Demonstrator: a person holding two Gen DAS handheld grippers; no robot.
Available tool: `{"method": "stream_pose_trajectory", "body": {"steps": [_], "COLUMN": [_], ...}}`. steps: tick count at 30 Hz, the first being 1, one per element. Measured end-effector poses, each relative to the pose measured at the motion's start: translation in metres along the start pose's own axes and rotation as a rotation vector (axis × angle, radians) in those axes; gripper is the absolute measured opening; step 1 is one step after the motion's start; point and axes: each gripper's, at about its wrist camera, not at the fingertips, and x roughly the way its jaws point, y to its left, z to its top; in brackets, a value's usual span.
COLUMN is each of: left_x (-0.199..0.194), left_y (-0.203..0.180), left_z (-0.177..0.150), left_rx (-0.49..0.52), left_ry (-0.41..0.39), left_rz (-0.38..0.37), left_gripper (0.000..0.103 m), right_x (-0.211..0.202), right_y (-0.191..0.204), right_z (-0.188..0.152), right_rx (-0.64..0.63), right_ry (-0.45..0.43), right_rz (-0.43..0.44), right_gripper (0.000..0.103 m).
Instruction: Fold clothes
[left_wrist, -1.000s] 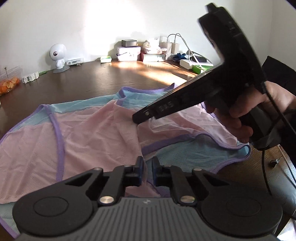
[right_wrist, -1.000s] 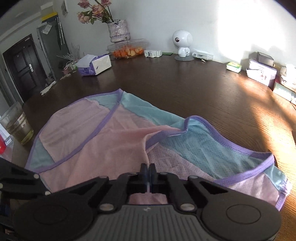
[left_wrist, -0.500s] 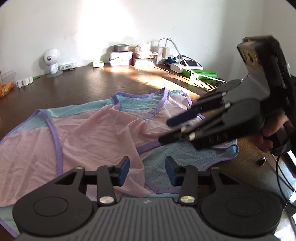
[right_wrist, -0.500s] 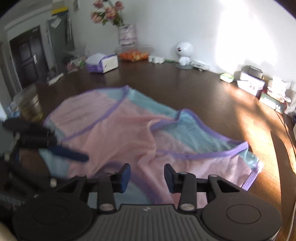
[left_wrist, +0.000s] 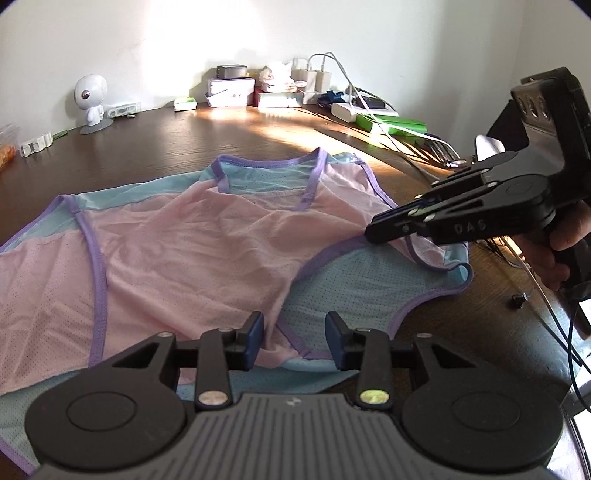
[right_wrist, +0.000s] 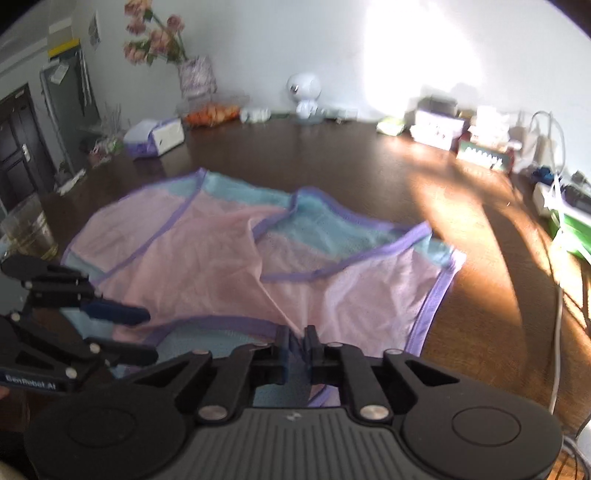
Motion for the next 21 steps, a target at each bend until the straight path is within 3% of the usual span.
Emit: {"method": "stream_pose_trajectory", "body": {"steps": [2,6,11,18,21], "left_x": [-0.003,-0.009,-0.013,-0.023,-0.028], "left_y": [-0.006,-0.019,-0.031,-0.025,-0.026], "left_z": [-0.002,-0.006,-0.011,-0.023,-0.021], "left_rx": [0.028,0.084,0.137,0.168,0.175], "left_ry": [0.005,-0.005,-0.006,0.020,0.010], "left_rz": [0.003,0.037,0.064,-0.022,-0.062], "left_gripper": [0.036,0.022,0.020,0.019,0.020], "right_x": [-0.002,-0.003,0.022,-0.009,-0.015], "right_y": [0.006,0.018,0.036,0.032,0.029], "right_z": [0.003,0.020,0.030,-0.017,-0.014], "right_rx": [-0.014,-0.022,-0.051,-0.012,0.003], "right_ry": [-0.012,-0.081,-0.027,0.023,-0.004], "right_rz": [0.002,0.043,0.056,0.040,0.016], "right_gripper": [0.014,0.020,0.020,0.020,0.020]}}
